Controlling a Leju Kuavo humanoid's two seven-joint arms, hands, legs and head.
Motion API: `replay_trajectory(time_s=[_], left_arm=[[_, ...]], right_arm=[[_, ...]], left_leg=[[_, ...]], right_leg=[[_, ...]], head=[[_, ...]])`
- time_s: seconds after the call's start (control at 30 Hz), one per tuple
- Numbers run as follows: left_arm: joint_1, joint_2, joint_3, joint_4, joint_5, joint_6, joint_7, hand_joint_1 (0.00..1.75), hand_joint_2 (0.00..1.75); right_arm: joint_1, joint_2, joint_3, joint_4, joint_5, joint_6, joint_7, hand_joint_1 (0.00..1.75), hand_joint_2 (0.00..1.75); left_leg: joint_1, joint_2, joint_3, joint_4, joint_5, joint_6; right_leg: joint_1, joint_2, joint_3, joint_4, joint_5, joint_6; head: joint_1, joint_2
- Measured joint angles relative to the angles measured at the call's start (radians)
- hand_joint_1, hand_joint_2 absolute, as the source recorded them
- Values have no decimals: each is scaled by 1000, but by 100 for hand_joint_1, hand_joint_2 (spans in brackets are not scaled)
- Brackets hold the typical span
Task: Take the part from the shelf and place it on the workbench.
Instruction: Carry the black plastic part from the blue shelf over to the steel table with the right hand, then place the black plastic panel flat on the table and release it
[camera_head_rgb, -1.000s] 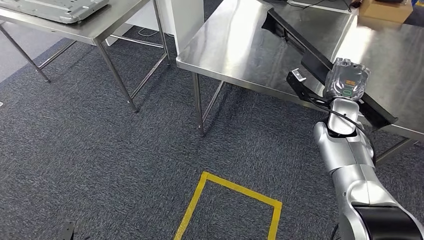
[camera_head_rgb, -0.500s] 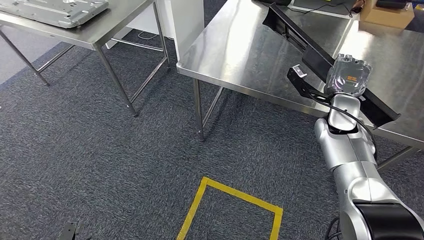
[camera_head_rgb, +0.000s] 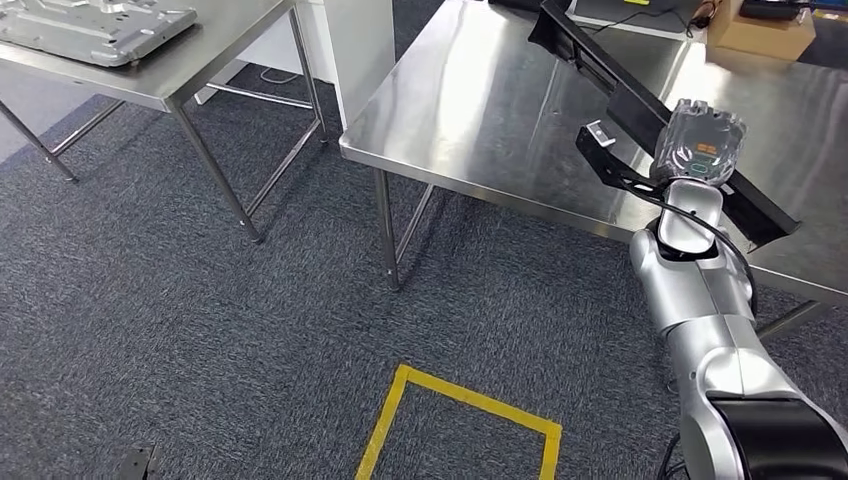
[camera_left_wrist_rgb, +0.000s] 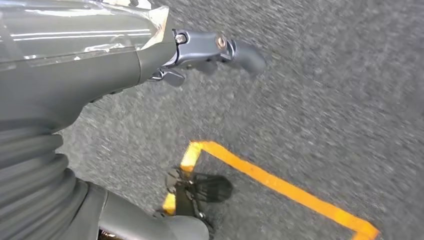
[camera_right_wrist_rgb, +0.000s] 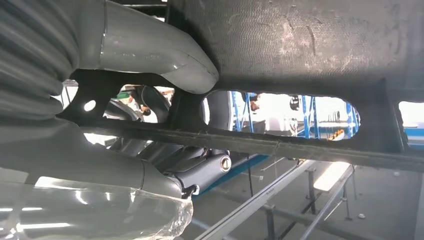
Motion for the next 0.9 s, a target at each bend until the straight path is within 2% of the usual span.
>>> replay_trajectory(time_s=[0.07, 0.1, 0.17, 0.23, 0.27, 0.3, 0.33, 0.37, 0.4, 0.43, 0.47, 0.5, 0.57, 0.6, 0.63, 0.7, 0.73, 0.77, 0.8, 0.83, 0.9], left_arm=[[1, 0, 1, -4, -2, 0, 0, 0, 175], [1, 0, 1, -6, -3, 0, 1, 0, 175], [2, -1, 1, -9, -5, -1, 1, 0, 175], [5, -3, 1, -10, -9, -2, 4, 0, 175], [6, -4, 2, -11, -11, -3, 5, 0, 175], [7, -6, 3, -11, -12, -3, 6, 0, 175], [8, -6, 4, -11, -13, -3, 7, 0, 175], [8, -7, 6, -12, -14, -4, 7, 0, 175], [8, -8, 8, -14, -15, -4, 8, 0, 175], [8, -8, 9, -16, -16, -5, 8, 0, 175], [8, -8, 10, -17, -17, -6, 8, 0, 175], [8, -9, 11, -19, -19, -7, 9, 0, 175], [8, -8, 11, -22, -22, -8, 9, 0, 175], [7, -8, 11, -23, -23, -9, 9, 0, 175], [6, -8, 12, -25, -24, -9, 8, 0, 175], [5, -8, 13, -26, -25, -10, 8, 0, 175], [6, -8, 14, -26, -26, -10, 8, 0, 175], [7, -9, 15, -26, -28, -11, 9, 0, 175], [7, -9, 15, -26, -30, -11, 9, 0, 175], [7, -9, 15, -26, -31, -11, 9, 0, 175], [7, -7, 16, -26, -34, -11, 9, 0, 175]], right_arm=[[0, -1, 0, 2, 0, -1, 1, 175, 175], [-1, -2, 0, 2, 0, -1, 2, 175, 175], [-2, -4, 1, 3, 0, -2, 3, 175, 175], [2, -7, 2, 5, 0, -2, 5, 175, 175], [6, -7, 2, 6, 0, -2, 5, 175, 175], [10, -8, 2, 7, 0, -2, 6, 175, 175], [12, -8, 2, 8, 0, -2, 6, 175, 175], [12, -10, 3, 8, 0, -2, 6, 175, 175], [11, -11, 3, 9, 0, -2, 7, 175, 175], [10, -12, 4, 10, 0, -2, 8, 175, 175], [10, -13, 5, 10, 0, -2, 9, 175, 175], [10, -14, 5, 11, 0, -1, 11, 175, 175], [11, -15, 6, 11, 0, -1, 14, 175, 175], [10, -15, 6, 11, 0, -1, 16, 175, 175], [9, -15, 6, 10, 0, -1, 17, 175, 175], [8, -14, 6, 10, 0, -1, 19, 175, 175], [10, -14, 6, 10, 0, 0, 19, 175, 175], [13, -14, 6, 11, 0, 0, 20, 175, 175], [16, -14, 6, 11, 0, 0, 20, 175, 175], [18, -14, 6, 11, 0, 0, 20, 175, 175], [18, -13, 6, 10, 0, 0, 21, 175, 175]], left_leg=[[1, 0, 13, -9, -5, 10], [2, 0, 21, -12, -7, 15], [3, -1, 31, -15, -13, 23], [2, -2, 39, -15, -22, 28], [2, -3, 46, -15, -28, 28], [2, -3, 55, -15, -35, 27], [2, -4, 66, -15, -43, 25], [2, -4, 76, -14, -51, 21], [1, -4, 85, -13, -60, 16], [0, -4, 88, -13, -67, 11], [-1, -3, 90, -11, -72, 5], [-3, -2, 91, -9, -75, 1], [-2, 0, 91, 2, -82, -8], [-1, 0, 80, 25, -87, -13], [1, 1, 58, 67, -97, -19], [6, 2, -23, 194, -135, -30], [8, 2, -66, 248, -154, -34], [9, 2, -97, 277, -162, -35], [9, 2, -111, 271, -148, -34], [8, 2, -105, 227, -112, -29], [2, 1, -58, 87, -16, -9]], right_leg=[[-1, -3, 0, 13, -5, 10], [-2, -5, -12, 36, -15, 12], [-4, -9, -71, 138, -53, 8], [-3, -9, -154, 261, -86, 4], [-4, -9, -180, 286, -84, 7], [-4, -9, -187, 270, -63, 16], [-5, -10, -175, 217, -25, 27], [-5, -13, -151, 140, 22, 37], [-4, -17, -130, 70, 54, 37], [-1, -20, -112, 21, 75, 31], [3, -22, -104, -4, 84, 19], [5, -21, -101, -6, 79, 5], [1, -17, -89, -7, 80, -10], [-2, -16, -80, -7, 76, -16], [-4, -16, -71, -8, 71, -22], [-4, -15, -58, -8, 60, -32], [-3, -13, -52, -8, 54, -33], [-1, -12, -45, -8, 47, -34], [0, -10, -36, -8, 40, -33], [2, -9, -26, -9, 32, -32], [5, -8, -4, -10, 16, -30]], head=[[1, 0], [3, 0], [7, 0], [9, 0], [9, 0], [9, 0], [10, 0], [10, 0], [10, 0], [10, 0], [9, 0], [8, 0], [7, 0], [5, 0], [3, 0], [-1, 0], [-2, 0], [-3, 0], [-3, 0], [-3, 0], [-3, 0]])
